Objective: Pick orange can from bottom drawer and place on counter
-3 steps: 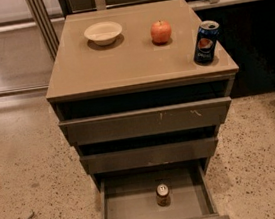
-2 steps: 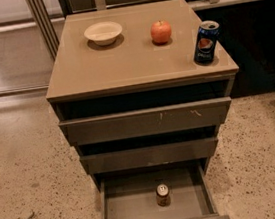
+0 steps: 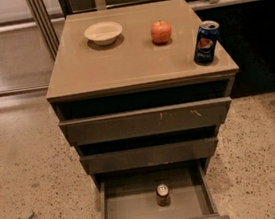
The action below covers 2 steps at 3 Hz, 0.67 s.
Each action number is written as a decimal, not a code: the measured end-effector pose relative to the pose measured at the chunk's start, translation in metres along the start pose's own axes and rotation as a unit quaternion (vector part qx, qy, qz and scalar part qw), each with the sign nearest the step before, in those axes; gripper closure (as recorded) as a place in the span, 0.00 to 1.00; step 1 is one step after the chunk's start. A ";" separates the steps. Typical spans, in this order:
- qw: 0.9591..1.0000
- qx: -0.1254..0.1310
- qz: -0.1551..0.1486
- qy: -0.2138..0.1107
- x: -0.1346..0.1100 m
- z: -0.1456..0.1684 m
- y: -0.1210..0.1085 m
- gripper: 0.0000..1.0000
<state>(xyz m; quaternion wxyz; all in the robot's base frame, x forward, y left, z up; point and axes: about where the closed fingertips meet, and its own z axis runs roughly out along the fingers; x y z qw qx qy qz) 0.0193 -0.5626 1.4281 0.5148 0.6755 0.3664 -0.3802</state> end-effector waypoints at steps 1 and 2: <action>1.000 -0.016 -0.008 0.017 0.006 0.007 0.003 0.00; 0.999 -0.018 -0.016 0.020 0.008 0.009 0.006 0.00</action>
Offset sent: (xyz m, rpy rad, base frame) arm 0.0139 -0.0059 0.0554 0.5153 -0.0172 0.0569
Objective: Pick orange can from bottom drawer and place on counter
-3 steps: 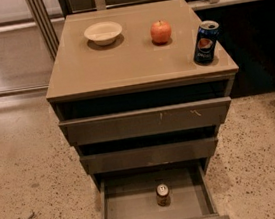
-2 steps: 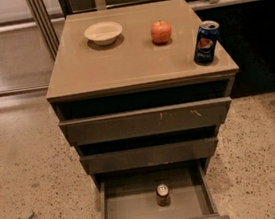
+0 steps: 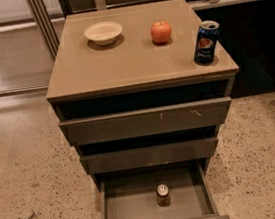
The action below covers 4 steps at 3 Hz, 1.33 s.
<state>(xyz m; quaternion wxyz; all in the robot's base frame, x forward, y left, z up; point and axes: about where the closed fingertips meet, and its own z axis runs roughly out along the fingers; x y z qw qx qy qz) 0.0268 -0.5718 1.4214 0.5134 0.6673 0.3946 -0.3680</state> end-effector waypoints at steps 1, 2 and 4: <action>1.000 0.020 -0.018 -0.009 0.001 0.002 0.002 0.00; 0.997 0.054 -0.046 -0.026 0.001 0.002 0.001 0.00; 0.985 0.117 -0.115 -0.051 0.006 0.006 0.002 0.00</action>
Offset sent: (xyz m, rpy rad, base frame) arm 0.0114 -0.0090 0.0405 0.5590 0.1454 -0.2226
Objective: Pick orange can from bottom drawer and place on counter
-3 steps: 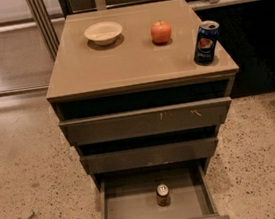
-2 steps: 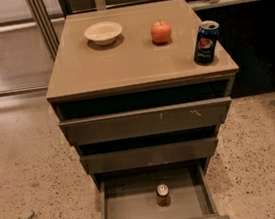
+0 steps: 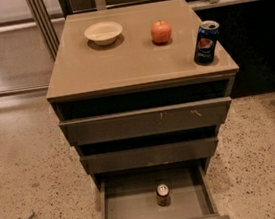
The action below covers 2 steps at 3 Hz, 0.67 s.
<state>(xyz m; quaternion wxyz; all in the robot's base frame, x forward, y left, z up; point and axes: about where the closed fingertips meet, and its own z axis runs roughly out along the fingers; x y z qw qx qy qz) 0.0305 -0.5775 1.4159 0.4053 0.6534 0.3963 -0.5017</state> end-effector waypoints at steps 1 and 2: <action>0.999 0.013 -0.042 0.002 0.008 0.006 0.005 0.00; 0.997 -0.010 -0.078 0.024 0.020 0.015 0.012 0.00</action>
Offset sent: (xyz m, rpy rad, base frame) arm 0.0171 -0.0186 0.0061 0.9857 -0.0522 -0.1391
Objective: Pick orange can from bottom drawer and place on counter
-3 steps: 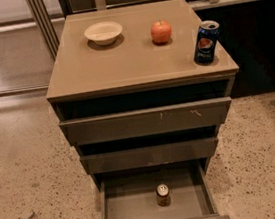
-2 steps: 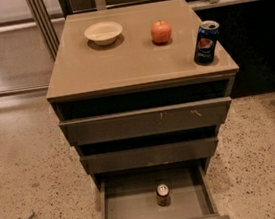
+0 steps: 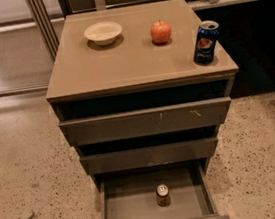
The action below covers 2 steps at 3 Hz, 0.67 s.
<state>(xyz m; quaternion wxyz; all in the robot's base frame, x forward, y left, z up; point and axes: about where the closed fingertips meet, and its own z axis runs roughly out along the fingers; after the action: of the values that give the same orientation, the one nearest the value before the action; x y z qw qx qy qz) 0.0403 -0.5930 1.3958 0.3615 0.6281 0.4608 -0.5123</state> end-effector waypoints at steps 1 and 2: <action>0.996 -0.073 -0.034 0.033 0.013 0.008 0.010 0.00; 0.993 -0.107 -0.036 0.022 0.008 0.005 0.026 0.00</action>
Offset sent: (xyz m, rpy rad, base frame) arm 0.0063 -0.0069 -0.0130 0.0678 0.0128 0.1375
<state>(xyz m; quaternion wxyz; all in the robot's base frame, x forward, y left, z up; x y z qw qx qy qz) 0.0641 -0.6046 1.3863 0.3977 0.5798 0.5432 -0.4589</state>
